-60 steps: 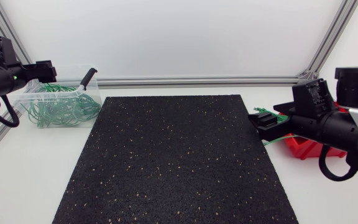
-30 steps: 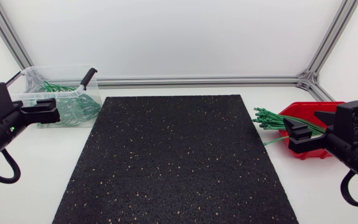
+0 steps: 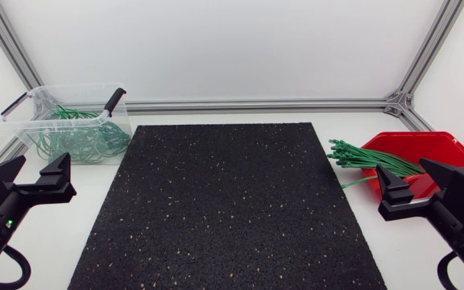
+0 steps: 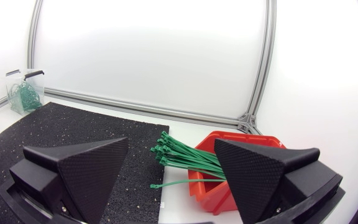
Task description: Take a green cable tie from the red box, thread the tail through the head to close it, then place it in the transparent bin on the left.
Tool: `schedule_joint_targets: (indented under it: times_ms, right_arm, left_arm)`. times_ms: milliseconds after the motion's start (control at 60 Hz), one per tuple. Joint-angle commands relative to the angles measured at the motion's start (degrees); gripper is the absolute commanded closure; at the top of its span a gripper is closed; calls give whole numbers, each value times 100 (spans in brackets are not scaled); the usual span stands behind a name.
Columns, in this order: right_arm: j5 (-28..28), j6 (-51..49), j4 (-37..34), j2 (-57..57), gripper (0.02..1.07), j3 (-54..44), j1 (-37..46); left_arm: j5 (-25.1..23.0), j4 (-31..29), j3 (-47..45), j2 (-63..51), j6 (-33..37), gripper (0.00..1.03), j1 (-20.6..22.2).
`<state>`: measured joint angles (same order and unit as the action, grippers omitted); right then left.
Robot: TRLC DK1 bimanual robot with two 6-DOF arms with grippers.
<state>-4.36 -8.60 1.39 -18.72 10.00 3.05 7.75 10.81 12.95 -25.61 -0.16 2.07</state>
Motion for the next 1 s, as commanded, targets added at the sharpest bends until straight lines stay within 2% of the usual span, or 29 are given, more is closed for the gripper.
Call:
schedule_joint_targets:
  times_ms: [0, 567, 783, 983]
  right_arm:
    - [81, 220, -21, 272, 7, -232, -69]
    - [436, 860, -139, 1872, 7, -1000, -305]
    - [436, 860, -139, 1872, 7, -1000, -305]
    - [436, 860, -139, 1872, 7, -1000, -305]
  left_arm:
    - [-82, -81, -232, 287, -26, 4, -4]
    - [-572, -788, -984, 1894, 4, 4, -147]
    - [-775, -1081, -1295, 2561, 16, 4, -207]
    - [-775, -1081, -1295, 2561, 16, 4, -207]
